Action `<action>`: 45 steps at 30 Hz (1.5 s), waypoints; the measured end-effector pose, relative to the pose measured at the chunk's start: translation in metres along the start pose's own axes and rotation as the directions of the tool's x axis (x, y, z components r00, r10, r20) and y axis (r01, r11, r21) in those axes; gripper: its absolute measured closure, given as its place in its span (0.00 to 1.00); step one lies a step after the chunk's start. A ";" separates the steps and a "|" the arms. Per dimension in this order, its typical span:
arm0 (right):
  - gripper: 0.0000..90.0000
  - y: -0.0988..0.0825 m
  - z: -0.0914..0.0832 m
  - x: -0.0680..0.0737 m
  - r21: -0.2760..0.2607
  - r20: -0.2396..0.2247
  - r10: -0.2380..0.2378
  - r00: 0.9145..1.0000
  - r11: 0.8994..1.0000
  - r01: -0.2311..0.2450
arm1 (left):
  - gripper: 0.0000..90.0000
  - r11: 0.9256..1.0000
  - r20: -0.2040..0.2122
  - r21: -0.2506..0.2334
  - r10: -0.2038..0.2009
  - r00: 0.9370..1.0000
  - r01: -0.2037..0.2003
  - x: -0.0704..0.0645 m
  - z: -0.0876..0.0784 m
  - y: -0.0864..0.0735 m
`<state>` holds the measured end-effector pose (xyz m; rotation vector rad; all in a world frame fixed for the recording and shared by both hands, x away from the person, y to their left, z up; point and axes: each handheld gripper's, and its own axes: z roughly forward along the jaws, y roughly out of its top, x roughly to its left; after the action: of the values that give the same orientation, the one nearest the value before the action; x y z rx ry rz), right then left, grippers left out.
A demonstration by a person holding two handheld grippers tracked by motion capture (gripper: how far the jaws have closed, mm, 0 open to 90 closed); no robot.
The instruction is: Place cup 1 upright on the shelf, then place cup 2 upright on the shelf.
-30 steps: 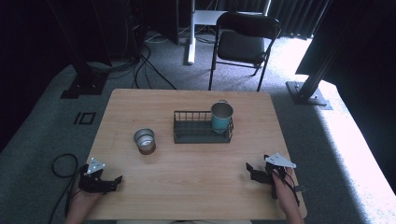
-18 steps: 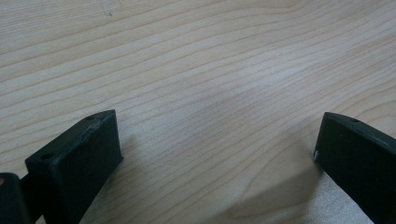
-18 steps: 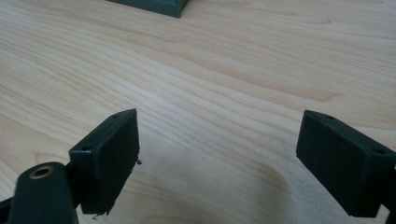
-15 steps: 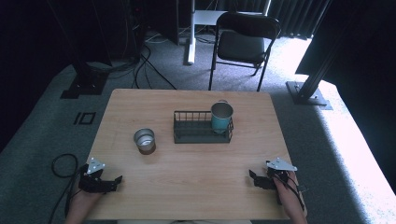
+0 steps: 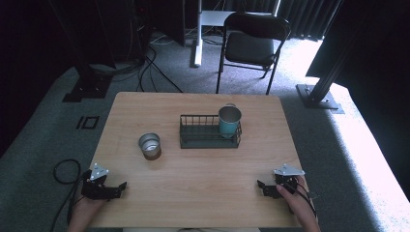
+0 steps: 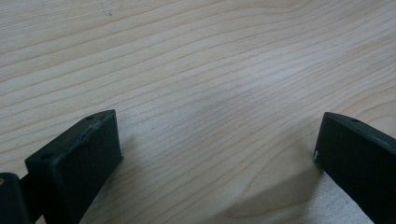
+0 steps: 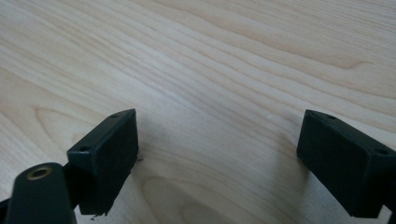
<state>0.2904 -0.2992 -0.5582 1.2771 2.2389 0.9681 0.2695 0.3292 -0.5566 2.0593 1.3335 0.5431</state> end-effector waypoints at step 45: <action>0.13 -0.003 -0.003 0.001 0.000 -0.002 -0.003 1.000 1.000 0.003 | 0.01 0.992 0.191 -0.083 0.111 0.975 -0.097 -0.036 0.000 0.034</action>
<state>0.2863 -0.2999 -0.5584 1.2730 2.2415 0.9686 0.2770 0.2862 -0.5335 2.0721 1.0822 0.4159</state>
